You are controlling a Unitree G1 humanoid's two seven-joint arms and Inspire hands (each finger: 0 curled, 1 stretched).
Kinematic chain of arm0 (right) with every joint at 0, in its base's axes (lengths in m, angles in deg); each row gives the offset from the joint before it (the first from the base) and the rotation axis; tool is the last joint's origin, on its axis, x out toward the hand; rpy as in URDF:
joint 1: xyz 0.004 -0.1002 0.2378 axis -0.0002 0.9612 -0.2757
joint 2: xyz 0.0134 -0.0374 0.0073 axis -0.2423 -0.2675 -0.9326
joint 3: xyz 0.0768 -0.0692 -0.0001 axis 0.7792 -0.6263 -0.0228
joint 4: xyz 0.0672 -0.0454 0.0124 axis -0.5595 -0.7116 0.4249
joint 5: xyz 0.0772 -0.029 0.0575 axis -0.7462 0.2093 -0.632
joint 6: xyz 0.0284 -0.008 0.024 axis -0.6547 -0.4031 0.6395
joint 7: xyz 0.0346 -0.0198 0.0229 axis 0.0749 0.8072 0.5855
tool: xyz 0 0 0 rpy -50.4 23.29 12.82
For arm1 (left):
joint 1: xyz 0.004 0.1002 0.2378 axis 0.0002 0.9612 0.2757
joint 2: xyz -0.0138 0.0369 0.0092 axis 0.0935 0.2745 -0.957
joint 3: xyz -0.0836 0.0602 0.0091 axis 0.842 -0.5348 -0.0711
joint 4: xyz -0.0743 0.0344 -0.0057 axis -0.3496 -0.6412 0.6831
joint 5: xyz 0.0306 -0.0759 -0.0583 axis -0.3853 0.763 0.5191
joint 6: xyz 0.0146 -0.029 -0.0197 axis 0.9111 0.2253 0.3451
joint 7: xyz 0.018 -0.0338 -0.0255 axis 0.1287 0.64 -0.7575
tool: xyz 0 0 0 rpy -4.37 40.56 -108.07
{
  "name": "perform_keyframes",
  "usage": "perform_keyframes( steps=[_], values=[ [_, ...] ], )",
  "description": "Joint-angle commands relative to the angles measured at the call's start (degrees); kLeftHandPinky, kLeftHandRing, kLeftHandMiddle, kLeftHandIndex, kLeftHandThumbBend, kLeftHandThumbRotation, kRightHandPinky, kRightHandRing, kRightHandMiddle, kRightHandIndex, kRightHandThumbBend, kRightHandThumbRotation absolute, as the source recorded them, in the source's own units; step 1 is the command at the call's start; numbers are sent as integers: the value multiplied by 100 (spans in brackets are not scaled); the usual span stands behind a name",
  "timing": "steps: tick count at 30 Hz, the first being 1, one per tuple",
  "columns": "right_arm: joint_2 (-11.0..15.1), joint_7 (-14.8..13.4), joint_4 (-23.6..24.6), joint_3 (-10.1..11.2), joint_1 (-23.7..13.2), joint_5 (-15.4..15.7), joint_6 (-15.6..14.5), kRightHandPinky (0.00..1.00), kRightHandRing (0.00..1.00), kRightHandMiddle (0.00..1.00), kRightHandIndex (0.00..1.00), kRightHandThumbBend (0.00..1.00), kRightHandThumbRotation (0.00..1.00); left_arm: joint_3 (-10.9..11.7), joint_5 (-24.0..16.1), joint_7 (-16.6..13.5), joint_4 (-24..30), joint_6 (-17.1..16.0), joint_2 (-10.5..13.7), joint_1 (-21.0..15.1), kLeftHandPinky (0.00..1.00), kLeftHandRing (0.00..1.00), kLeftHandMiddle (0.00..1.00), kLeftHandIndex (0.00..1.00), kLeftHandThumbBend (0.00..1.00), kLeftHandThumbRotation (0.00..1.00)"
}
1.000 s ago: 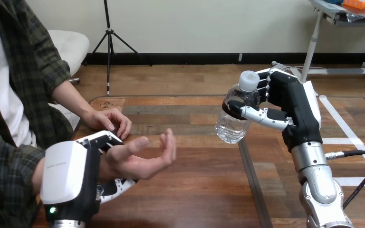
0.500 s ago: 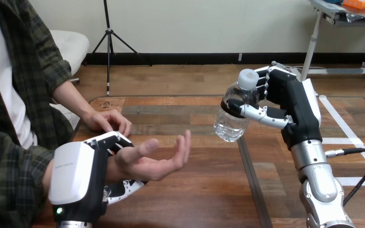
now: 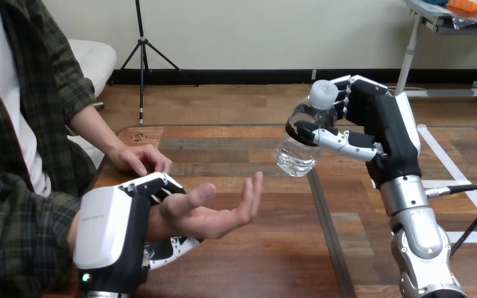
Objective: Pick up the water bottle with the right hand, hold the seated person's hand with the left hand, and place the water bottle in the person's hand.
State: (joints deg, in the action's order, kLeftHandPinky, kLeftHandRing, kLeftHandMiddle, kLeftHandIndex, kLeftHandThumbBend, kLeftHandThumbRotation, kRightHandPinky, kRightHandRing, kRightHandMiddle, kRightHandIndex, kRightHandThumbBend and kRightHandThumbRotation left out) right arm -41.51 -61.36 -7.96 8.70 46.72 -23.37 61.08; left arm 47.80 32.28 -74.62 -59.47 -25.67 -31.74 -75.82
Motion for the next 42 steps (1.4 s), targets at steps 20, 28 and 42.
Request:
perform_keyframes(
  steps=[20, 28, 42],
  values=[
    [-190, 110, 1047, -28, -68, -131, 83, 42, 45, 48, 49, 72, 0, -371, -34, 112, 58, -120, -327, -254, 25, 32, 38, 42, 80, 0],
    [-229, 276, 1231, -49, 29, -181, 95, 41, 44, 48, 49, 71, 0, -383, -37, 145, 74, -99, -343, -236, 25, 32, 38, 42, 80, 0],
    [-324, 629, 1571, -81, 231, -379, 4, 38, 42, 47, 49, 71, 0, -411, -18, 155, 135, -85, -341, -229, 25, 32, 38, 42, 80, 0]
  ],
)
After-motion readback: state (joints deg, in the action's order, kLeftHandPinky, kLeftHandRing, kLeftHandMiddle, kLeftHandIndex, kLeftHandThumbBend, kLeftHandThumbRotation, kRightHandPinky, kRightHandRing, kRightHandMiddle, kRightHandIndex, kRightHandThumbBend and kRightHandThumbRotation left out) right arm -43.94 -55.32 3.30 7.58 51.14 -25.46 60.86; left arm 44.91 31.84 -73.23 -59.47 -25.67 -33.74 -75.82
